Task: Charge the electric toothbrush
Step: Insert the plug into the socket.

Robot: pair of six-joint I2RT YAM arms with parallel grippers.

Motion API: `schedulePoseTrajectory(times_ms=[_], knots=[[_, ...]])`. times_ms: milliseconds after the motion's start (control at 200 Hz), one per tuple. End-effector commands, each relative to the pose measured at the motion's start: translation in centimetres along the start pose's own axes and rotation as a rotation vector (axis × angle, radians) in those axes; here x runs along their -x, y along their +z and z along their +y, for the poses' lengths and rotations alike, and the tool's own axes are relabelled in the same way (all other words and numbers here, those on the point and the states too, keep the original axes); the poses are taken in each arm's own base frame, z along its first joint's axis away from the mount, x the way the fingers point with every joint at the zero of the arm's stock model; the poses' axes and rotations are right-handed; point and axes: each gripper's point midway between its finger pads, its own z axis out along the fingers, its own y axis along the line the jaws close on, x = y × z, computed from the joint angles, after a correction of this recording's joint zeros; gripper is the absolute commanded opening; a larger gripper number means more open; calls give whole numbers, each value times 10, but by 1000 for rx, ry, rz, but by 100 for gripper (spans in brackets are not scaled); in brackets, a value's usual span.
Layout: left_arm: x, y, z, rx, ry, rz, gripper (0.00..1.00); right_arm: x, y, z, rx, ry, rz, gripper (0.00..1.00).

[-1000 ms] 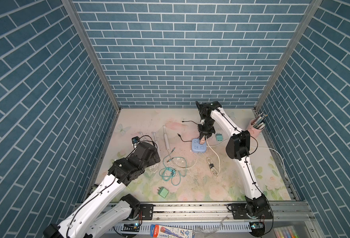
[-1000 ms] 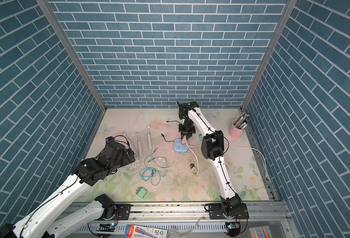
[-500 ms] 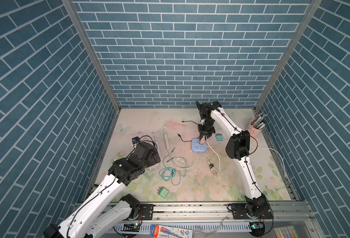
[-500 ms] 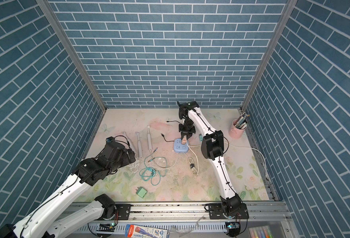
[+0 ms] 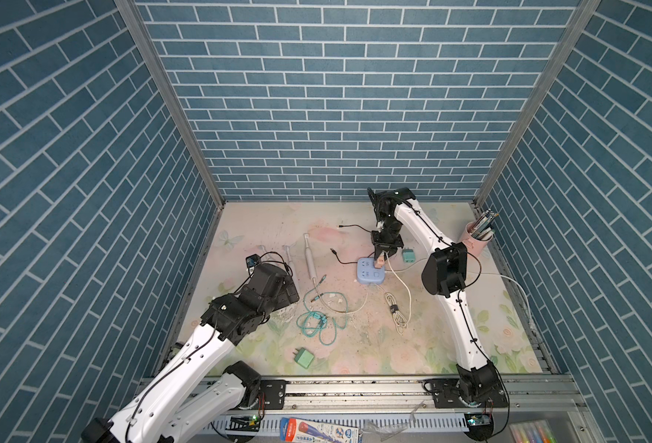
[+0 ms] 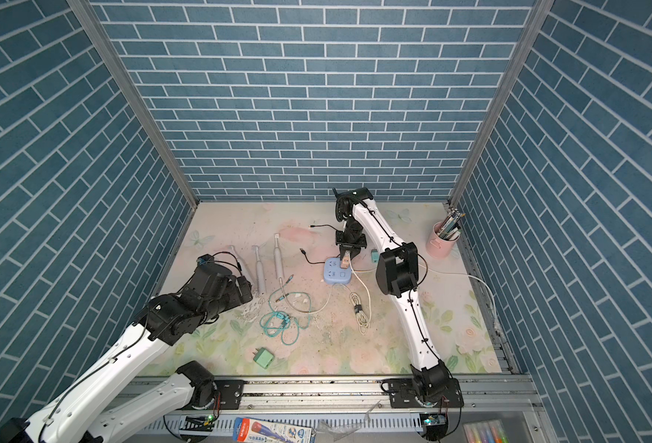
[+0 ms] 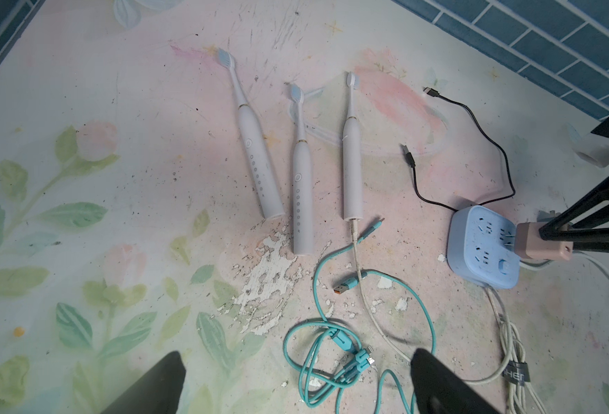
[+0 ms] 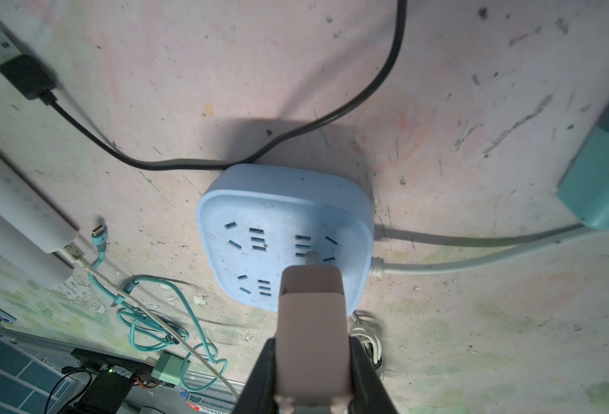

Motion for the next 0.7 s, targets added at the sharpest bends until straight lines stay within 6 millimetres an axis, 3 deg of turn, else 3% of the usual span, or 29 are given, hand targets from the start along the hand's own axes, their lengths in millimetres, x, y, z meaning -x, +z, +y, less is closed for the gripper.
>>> schedulePoseTrajectory(times_ms=[0,160,360,575,695], knots=[[-5,5,5,17,-4,17,100,2,42,-35,-175,51,86,0],[-5,6,6,20,-8,21,100,3,51,-24,-158,36,91,0],[-5,6,6,20,-8,27,100,10,57,-34,-191,50,87,0],[-5,8,7,25,-11,28,100,18,47,-25,-164,47,33,0],[-5,10,6,21,-15,36,100,16,55,-29,-185,49,58,0]])
